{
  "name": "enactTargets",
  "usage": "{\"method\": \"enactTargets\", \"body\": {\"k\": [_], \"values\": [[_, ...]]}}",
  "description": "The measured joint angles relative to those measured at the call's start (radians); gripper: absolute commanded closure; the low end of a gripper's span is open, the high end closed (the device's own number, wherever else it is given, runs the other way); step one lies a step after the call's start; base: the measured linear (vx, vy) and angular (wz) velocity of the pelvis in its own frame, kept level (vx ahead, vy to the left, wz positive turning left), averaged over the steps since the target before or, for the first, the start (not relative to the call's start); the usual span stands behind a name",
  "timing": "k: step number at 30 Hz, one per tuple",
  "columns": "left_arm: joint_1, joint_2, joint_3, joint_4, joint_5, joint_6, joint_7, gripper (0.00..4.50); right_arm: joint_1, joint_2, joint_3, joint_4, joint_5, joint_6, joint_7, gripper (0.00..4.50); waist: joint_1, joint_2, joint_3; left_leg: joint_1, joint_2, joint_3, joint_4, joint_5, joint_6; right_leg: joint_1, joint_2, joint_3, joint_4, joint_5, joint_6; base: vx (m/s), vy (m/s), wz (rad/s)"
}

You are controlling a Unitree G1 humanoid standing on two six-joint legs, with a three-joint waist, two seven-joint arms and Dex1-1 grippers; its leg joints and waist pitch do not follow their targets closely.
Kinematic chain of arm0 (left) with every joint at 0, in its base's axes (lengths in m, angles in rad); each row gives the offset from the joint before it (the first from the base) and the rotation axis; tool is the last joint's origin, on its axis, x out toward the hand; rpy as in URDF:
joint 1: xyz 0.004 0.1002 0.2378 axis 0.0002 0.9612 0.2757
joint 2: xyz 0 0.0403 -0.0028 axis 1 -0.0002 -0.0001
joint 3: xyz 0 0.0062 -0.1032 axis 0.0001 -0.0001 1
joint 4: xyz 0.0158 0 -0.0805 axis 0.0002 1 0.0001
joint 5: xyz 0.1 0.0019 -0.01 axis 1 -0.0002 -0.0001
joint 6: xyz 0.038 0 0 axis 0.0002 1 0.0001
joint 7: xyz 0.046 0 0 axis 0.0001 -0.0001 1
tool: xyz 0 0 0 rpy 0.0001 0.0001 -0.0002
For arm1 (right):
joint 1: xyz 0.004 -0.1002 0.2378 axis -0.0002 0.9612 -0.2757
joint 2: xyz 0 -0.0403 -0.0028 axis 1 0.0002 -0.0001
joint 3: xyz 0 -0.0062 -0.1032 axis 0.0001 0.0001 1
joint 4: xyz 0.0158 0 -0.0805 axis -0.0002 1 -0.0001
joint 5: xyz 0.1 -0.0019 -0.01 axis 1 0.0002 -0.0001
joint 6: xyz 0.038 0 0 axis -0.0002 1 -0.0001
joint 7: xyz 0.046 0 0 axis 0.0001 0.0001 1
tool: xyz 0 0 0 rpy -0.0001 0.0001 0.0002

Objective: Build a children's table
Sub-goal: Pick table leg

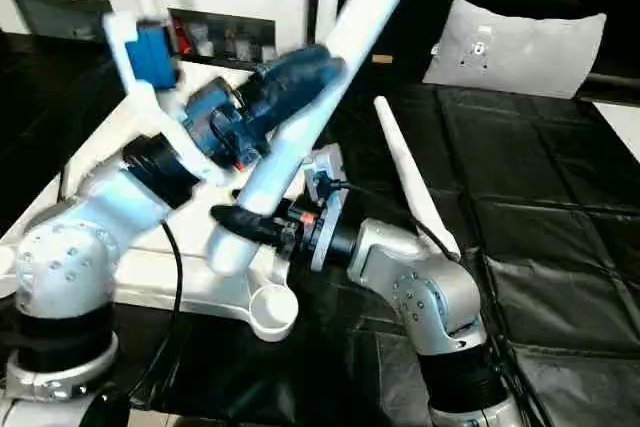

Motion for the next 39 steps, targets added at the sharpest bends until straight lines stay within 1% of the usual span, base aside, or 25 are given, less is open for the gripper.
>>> {"method": "enactTargets", "body": {"k": [2, 5, 7, 9, 11, 14, 17, 20, 23, 24, 25, 26, 27, 28, 29, 30, 31, 32, 33, 34, 35, 36, 37, 38, 39], "values": [[0.025, 0.045, 0.042, -0.034, 0.000, 0.000, 0.022, 1.58, 0.002, -0.005, -0.006, 0.000, -0.034, -0.018, -0.038, 2.60, -0.002, 0.000, 0.000, 0.000, 0.000, 0.000, -0.001, 0.000, 0.000, 0.000, 0.000, 0.000, 0.000, 0.000, 0.000, 0.000, 0.000, 0.00], [0.082, 0.109, 0.076, -0.098, 0.006, 0.013, 0.034, 1.20, 0.025, -0.006, -0.018, -0.002, -0.083, -0.047, -0.107, 2.60, 0.000, 0.000, 0.000, 0.000, 0.000, 0.000, -0.002, 0.000, 0.000, -0.001, 0.000, 0.000, -0.001, 0.001, -0.001, 0.000, 0.000, 0.00], [0.152, 0.187, 0.068, -0.152, 0.060, 0.043, 0.043, 1.18, 0.057, -0.006, -0.023, -0.024, -0.113, -0.054, -0.148, 2.60, 0.001, 0.003, 0.001, 0.000, 0.000, 0.000, -0.003, -0.001, 0.000, 0.000, 0.000, 0.000, -0.003, 0.001, -0.001, 0.000, 0.000, 0.00], [0.202, 0.227, 0.046, -0.161, 0.124, 0.054, 0.050, 1.18, 0.075, -0.005, -0.026, -0.039, -0.116, -0.055, -0.167, 2.60, 0.002, 0.008, 0.002, 0.000, 0.000, 0.000, -0.003, -0.001, 0.000, 0.000, 0.000, 0.000, -0.004, 0.000, 0.001, 0.000, 0.000, 0.00], [0.326, 0.285, -0.015, -0.185, 0.232, 0.048, 0.064, 1.18, 0.120, 0.003, -0.028, -0.095, -0.122, -0.059, -0.200, 2.60, -0.002, 0.017, 0.000, 0.001, -0.001, 0.001, -0.007, -0.001, 0.001, 0.002, 0.000, 0.001, -0.009, 0.000, 0.002, 0.000, 0.000, 0.00], [0.441, 0.259, -0.033, -0.173, 0.337, 0.026, 0.150, 1.18, 0.161, 0.023, -0.032, -0.110, -0.179, -0.062, -0.293, 2.60, -0.007, 0.019, 0.000, 0.001, -0.001, 0.001, -0.009, 0.000, 0.000, 0.001, 0.001, 0.001, -0.009, 0.001, 0.002, 0.000, 0.000, 0.00], [0.532, 0.205, -0.001, -0.172, 0.420, -0.016, 0.280, 1.18, 0.213, 0.035, -0.038, -0.133, -0.220, -0.051, -0.377, 2.60, -0.012, 0.024, 0.000, 0.002, -0.001, 0.001, -0.011, 0.000, 0.000, 0.001, 0.001, 0.001, -0.009, 0.001, 0.002, 0.000, 0.000, 0.00], [0.597, 0.195, 0.012, -0.178, 0.479, -0.032, 0.340, 1.18, 0.253, 0.024, -0.035, -0.172, -0.243, -0.050, -0.402, 2.60, -0.014, 0.024, -0.001, 0.003, -0.001, 0.001, -0.013, 0.000, 0.000, 0.000, 0.002, 0.001, -0.009, 0.001, 0.002, 0.000, 0.000, 0.00], [0.653, 0.157, 0.011, -0.186, 0.513, -0.055, 0.376, 1.18, 0.271, 0.031, -0.039, -0.195, -0.243, -0.041, -0.418, 2.60, -0.005, 0.023, -0.002, -0.001, -0.003, 0.002, -0.011, -0.001, 0.002, 0.002, -0.002, 0.007, -0.011, 0.001, 0.003, 0.000, 0.000, 0.00], [0.661, 0.151, 0.009, -0.187, 0.524, -0.063, 0.381, 1.18, 0.270, 0.034, -0.045, -0.194, -0.237, -0.040, -0.418, 2.60, 0.009, 0.023, -0.003, 0.007, 0.001, 0.014, -0.002, -0.004, 0.005, -0.002, 0.007, 0.029, -0.010, 0.002, 0.006, -0.016, 0.069, -0.33], [0.670, 0.144, 0.007, -0.187, 0.537, -0.071, 0.386, 1.18, 0.270, 0.035, -0.051, -0.191, -0.230, -0.042, -0.416, 2.60, 0.038, 0.026, -0.003, 0.009, -0.002, 0.011, 0.017, -0.019, 0.004, -0.002, 0.022, 0.067, -0.009, 0.005, 0.013, -0.016, 0.069, -0.33], [0.683, 0.136, 0.005, -0.193, 0.556, -0.095, 0.394, 1.18, 0.269, 0.039, -0.054, -0.182, -0.228, -0.050, -0.411, 2.60, 0.054, 0.030, -0.005, 0.013, -0.009, -0.009, 0.033, -0.029, 0.017, -0.001, 0.028, 0.089, -0.009, 0.008, 0.020, 0.000, 0.120, -0.72], [0.696, 0.136, -0.002, -0.200, 0.577, -0.114, 0.404, 1.18, 0.267, 0.044, -0.055, -0.173, -0.227, -0.058, -0.408, 2.60, 0.062, 0.034, -0.008, 0.017, -0.010, -0.027, 0.034, -0.040, 0.010, -0.002, 0.035, 0.109, -0.009, 0.010, 0.029, -0.001, 0.166, -0.66], [0.703, 0.144, -0.014, -0.203, 0.603, -0.132, 0.411, 1.18, 0.264, 0.051, -0.053, -0.153, -0.228, -0.069, -0.405, 2.60, 0.059, 0.037, -0.011, 0.027, -0.014, -0.021, 0.035, -0.049, -0.010, -0.009, 0.043, 0.131, -0.011, 0.009, 0.039, -0.001, 0.166, -0.66], [0.710, 0.151, -0.020, -0.208, 0.621, -0.141, 0.416, 1.18, 0.260, 0.055, -0.044, -0.141, -0.230, -0.074, -0.403, 2.60, 0.053, 0.039, -0.012, 0.021, -0.013, -0.005, 0.035, -0.052, -0.006, -0.021, 0.051, 0.142, -0.013, 0.003, 0.037, -0.050, 0.155, -0.43], [0.713, 0.147, -0.022, -0.213, 0.640, -0.146, 0.433, 1.18, 0.254, 0.062, -0.023, -0.132, -0.231, -0.084, -0.394, 2.60, 0.041, 0.038, -0.013, 0.017, -0.008, 0.003, 0.038, -0.054, -0.001, -0.025, 0.044, 0.130, -0.007, -0.008, 0.028, -0.076, 0.125, -0.38], [0.713, 0.134, -0.026, -0.218, 0.653, -0.149, 0.450, 1.18, 0.253, 0.071, 0.002, -0.126, -0.231, -0.094, -0.382, 2.60, 0.034, 0.036, -0.017, 0.013, 0.008, 0.019, 0.038, -0.055, 0.002, -0.040, 0.024, 0.074, 0.019, -0.022, 0.028, -0.076, 0.125, -0.38], [0.712, 0.118, -0.029, -0.223, 0.657, -0.149, 0.465, 1.18, 0.253, 0.073, 0.017, -0.124, -0.231, -0.097, -0.377, 2.60, 0.028, 0.038, -0.024, 0.003, 0.021, 0.014, 0.037, -0.050, 0.003, -0.045, 0.019, 0.025, 0.064, -0.023, 0.029, -0.062, 0.082, -0.33], [0.706, 0.106, -0.032, -0.230, 0.658, -0.149, 0.475, 1.18, 0.253, 0.074, 0.023, -0.121, -0.232, -0.098, -0.374, 2.60, 0.019, 0.040, -0.027, -0.004, 0.033, 0.001, 0.030, -0.041, 0.001, -0.051, 0.023, -0.009, 0.097, -0.023, 0.027, 0.000, 0.000, 0.00], [0.708, 0.080, -0.038, -0.242, 0.659, -0.149, 0.489, 1.18, 0.251, 0.072, 0.025, -0.119, -0.236, -0.099, -0.371, 2.60, 0.008, 0.034, -0.036, -0.015, 0.048, -0.003, 0.019, -0.026, -0.003, -0.045, 0.023, -0.030, 0.101, -0.022, 0.016, 0.000, 0.000, 0.00], [0.715, 0.071, -0.042, -0.249, 0.666, -0.149, 0.497, 1.18, 0.245, 0.074, 0.028, -0.120, -0.238, -0.100, -0.369, 2.60, 0.000, 0.031, -0.038, -0.024, 0.053, -0.007, 0.014, -0.014, 0.000, -0.032, 0.017, -0.033, 0.089, -0.022, 0.015, -0.047, -0.053, -0.03], [0.722, 0.070, -0.043, -0.253, 0.671, -0.148, 0.502, 1.18, 0.244, 0.077, 0.033, -0.120, -0.239, -0.101, -0.366, 2.60, -0.004, 0.024, -0.041, -0.033, 0.054, -0.007, 0.014, -0.008, 0.002, -0.019, 0.007, -0.024, 0.067, -0.020, 0.012, -0.068, -0.122, -0.07], [0.734, 0.070, -0.044, -0.258, 0.686, -0.147, 0.510, 1.18, 0.244, 0.080, 0.037, -0.121, -0.239, -0.101, -0.361, 2.60, -0.007, 0.006, -0.048, -0.046, 0.049, -0.002, 0.019, -0.004, 0.004, 0.000, -0.013, -0.010, 0.022, -0.041, 0.017, -0.068, -0.122, -0.07], [0.740, 0.065, -0.047, -0.259, 0.697, -0.147, 0.512, 1.18, 0.244, 0.076, 0.037, -0.118, -0.239, -0.107, -0.359, 2.60, -0.002, -0.003, -0.051, -0.055, 0.049, 0.000, 0.020, 0.004, 0.004, -0.002, -0.009, -0.006, 0.025, -0.056, 0.026, -0.098, -0.150, -0.09], [0.752, 0.064, -0.061, -0.260, 0.705, -0.147, 0.512, 1.18, 0.251, 0.069, 0.037, -0.114, -0.240, -0.112, -0.356, 2.60, 0.008, -0.003, -0.046, -0.054, 0.045, -0.002, 0.007, 0.011, -0.001, -0.006, -0.008, -0.007, 0.028, -0.056, 0.018, -0.118, -0.157, -0.06]]}}
